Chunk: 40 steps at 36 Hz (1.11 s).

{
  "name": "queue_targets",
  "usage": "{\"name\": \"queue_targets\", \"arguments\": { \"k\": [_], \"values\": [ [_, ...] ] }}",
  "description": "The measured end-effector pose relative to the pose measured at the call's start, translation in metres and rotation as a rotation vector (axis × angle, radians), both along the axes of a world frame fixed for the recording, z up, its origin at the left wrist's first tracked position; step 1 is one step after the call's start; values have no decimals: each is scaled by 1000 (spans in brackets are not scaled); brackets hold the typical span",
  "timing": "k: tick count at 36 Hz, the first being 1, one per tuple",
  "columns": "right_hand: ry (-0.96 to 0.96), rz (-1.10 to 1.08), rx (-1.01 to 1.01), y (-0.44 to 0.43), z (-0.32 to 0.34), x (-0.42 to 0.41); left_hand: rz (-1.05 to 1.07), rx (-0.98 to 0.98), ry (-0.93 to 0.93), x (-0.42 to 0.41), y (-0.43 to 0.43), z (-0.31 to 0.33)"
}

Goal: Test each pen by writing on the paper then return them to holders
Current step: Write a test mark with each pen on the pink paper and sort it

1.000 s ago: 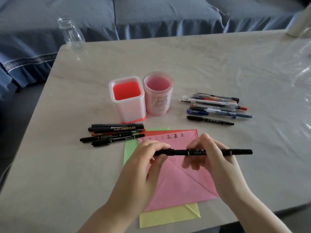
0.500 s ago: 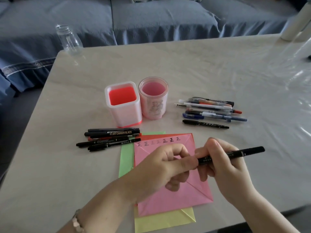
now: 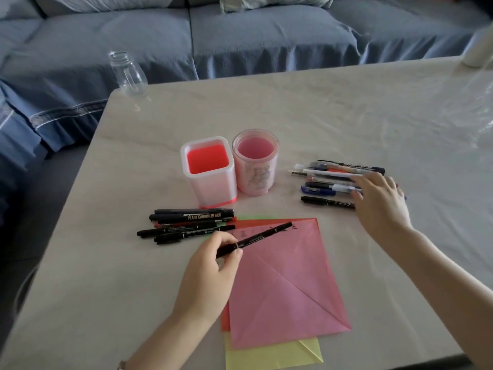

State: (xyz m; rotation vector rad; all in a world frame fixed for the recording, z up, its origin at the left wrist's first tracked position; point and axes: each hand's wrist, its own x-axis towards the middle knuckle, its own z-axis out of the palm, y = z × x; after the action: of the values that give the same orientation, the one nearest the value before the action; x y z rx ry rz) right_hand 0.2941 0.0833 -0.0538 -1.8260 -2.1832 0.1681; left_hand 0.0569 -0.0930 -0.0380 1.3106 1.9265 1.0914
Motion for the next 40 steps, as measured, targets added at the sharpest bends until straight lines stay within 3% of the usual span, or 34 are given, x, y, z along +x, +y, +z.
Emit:
{"name": "queue_targets", "arguments": {
  "k": [7,10,13,21,24,28,32,35,40],
  "values": [
    [-44,32,110,0,-5,1,49,54,165,-21,-2,-10],
    [12,114,211,-11,3,-4,98,170,337,-38,9,-9],
    [90,237,275,-28,14,-15,162,166,543,-60,26,-10],
    [261,401,84,-70,27,-35,147,30,692,-83,41,-25],
    [312,447,28,-80,29,-44,71,218,641,-68,33,-20],
    [304,552,7,-93,39,-59,-265,300,416,-31,15,-5],
    [261,771,64,-102,48,-71,-476,312,469,0,7,-1],
    [269,757,185,-104,48,-70,-432,274,378,13,4,2],
    [556,536,400,-116,49,-62,-288,185,218,12,-3,10]
  ]
}}
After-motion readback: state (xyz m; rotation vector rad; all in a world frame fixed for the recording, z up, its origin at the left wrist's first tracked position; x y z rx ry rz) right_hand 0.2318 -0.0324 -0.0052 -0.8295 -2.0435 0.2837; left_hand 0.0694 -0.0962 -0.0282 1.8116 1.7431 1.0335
